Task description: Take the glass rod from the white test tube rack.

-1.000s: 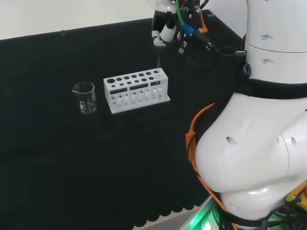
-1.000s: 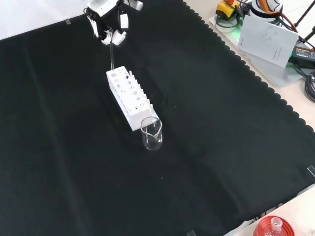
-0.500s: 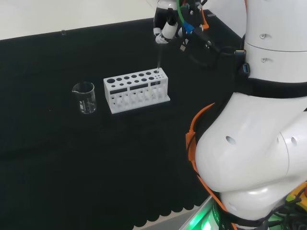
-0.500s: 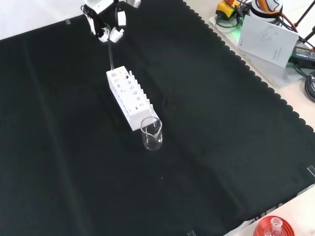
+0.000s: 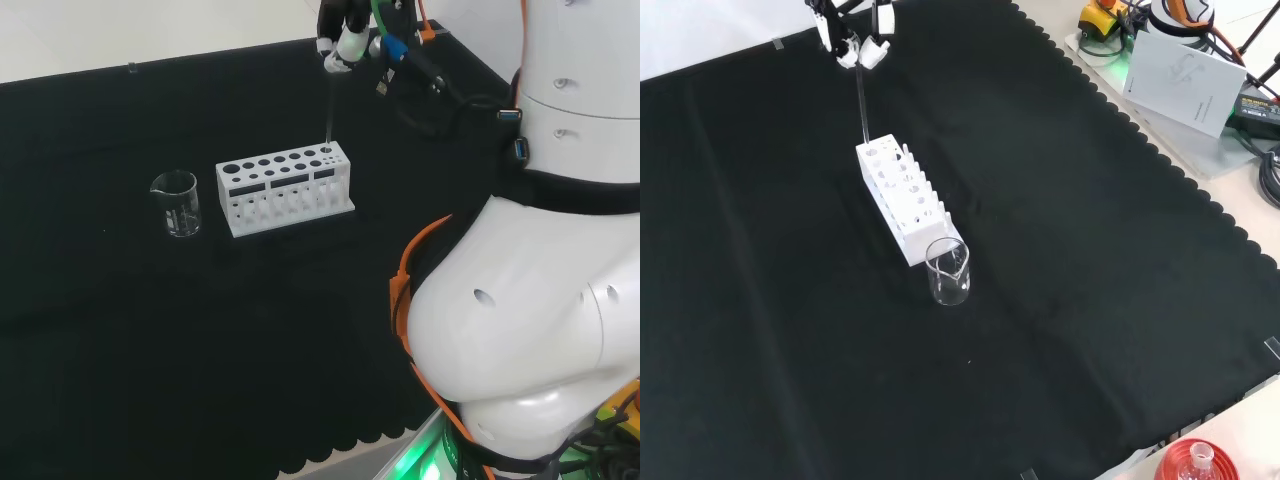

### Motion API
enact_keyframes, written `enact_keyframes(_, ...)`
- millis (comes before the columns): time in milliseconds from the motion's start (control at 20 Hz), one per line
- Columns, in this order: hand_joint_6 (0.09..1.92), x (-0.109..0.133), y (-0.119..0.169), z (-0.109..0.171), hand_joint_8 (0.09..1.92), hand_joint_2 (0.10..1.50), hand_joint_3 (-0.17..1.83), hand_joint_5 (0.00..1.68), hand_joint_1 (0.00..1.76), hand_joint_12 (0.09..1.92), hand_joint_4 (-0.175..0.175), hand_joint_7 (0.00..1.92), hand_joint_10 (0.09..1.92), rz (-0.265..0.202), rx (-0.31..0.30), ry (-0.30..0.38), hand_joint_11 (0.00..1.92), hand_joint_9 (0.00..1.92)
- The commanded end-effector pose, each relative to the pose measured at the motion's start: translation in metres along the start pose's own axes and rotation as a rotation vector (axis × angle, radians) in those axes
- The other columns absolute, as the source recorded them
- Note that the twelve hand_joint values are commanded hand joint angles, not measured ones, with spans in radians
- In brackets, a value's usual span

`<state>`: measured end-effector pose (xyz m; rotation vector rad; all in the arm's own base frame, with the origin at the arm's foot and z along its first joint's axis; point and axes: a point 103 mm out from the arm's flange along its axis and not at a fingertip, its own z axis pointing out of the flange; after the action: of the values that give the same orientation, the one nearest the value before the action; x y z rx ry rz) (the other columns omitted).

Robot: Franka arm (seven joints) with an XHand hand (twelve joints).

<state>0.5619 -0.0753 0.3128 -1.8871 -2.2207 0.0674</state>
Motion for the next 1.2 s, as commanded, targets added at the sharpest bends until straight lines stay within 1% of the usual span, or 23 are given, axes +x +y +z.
enact_keyframes(50,0.68,0.014,-0.005,-0.009,0.6,0.5,0.83,1.21,1.45,0.44,-0.175,1.4,0.09,-0.025,-0.014,-0.014,1.63,1.71)
enact_keyframes(150,0.68,0.018,-0.006,-0.01,0.6,0.5,0.83,1.21,1.45,0.45,-0.175,1.4,0.09,-0.033,-0.016,-0.015,1.63,1.71)
enact_keyframes(400,0.68,0.027,-0.008,-0.019,0.6,0.5,0.83,1.22,1.45,0.45,-0.175,1.4,0.09,-0.031,-0.03,-0.019,1.63,1.71)
enact_keyframes(750,0.68,0.032,-0.018,-0.032,0.6,0.49,0.84,1.22,1.45,0.45,-0.175,1.4,0.09,-0.009,-0.049,-0.032,1.63,1.71)
enact_keyframes(1200,0.68,0.034,-0.044,-0.049,0.6,0.49,0.85,1.22,1.45,0.45,-0.175,1.4,0.09,0.02,-0.078,-0.058,1.63,1.71)
